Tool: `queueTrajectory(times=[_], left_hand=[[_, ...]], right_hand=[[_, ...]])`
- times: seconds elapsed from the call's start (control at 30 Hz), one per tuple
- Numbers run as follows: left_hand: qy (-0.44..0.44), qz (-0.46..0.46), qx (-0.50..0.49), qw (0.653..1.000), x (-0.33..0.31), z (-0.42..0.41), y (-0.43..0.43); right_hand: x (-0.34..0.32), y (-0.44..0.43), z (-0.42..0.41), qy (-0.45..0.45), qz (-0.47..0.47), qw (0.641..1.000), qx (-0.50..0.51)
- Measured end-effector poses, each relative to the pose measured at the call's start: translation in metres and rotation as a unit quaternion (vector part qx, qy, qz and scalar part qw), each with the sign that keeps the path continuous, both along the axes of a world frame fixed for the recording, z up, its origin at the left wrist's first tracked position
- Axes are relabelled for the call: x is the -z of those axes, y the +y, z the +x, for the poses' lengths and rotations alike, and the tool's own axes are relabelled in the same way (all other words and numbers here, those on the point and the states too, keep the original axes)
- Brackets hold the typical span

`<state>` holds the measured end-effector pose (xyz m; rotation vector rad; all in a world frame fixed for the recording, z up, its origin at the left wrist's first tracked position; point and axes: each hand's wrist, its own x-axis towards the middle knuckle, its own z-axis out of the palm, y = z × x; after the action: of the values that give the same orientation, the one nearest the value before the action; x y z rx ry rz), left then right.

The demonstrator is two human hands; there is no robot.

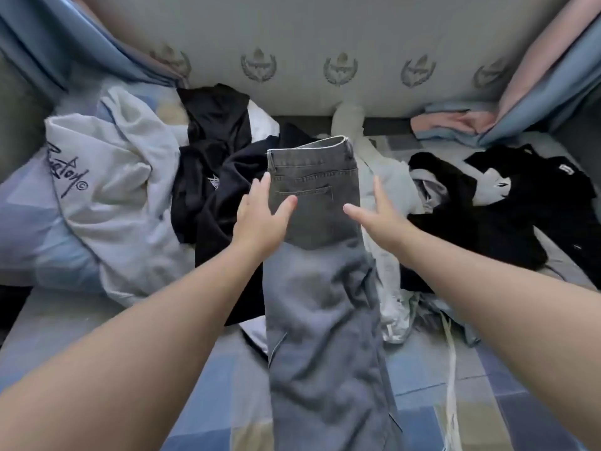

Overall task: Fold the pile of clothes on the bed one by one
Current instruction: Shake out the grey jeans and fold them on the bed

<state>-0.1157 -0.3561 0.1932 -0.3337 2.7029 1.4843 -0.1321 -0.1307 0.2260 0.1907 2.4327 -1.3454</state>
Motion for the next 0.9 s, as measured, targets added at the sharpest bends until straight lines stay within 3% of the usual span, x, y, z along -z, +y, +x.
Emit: queueTrajectory(times=[0.1,0.23,0.57,0.7,0.9], left_hand=[[-0.022,-0.124,0.086,0.988,0.024,0.045,0.004],[-0.032,-0.217,0.151,0.964,0.032,0.102,0.012],[-0.094,-0.221,0.149,0.959,0.056,0.309,0.07],[-0.133,-0.211,0.124,0.96,0.088,0.416,0.102],[-0.22,-0.205,0.113,0.947,0.147,0.562,0.136]], right_hand=[[0.029,0.015,0.041,-0.007,0.167,0.982,-0.089],[0.037,0.034,0.097,-0.008,0.261,0.957,-0.127],[0.057,0.092,0.287,0.017,0.297,0.932,-0.207],[0.091,0.125,0.381,0.026,0.323,0.913,-0.247],[0.159,0.161,0.517,-0.02,0.31,0.913,-0.264]])
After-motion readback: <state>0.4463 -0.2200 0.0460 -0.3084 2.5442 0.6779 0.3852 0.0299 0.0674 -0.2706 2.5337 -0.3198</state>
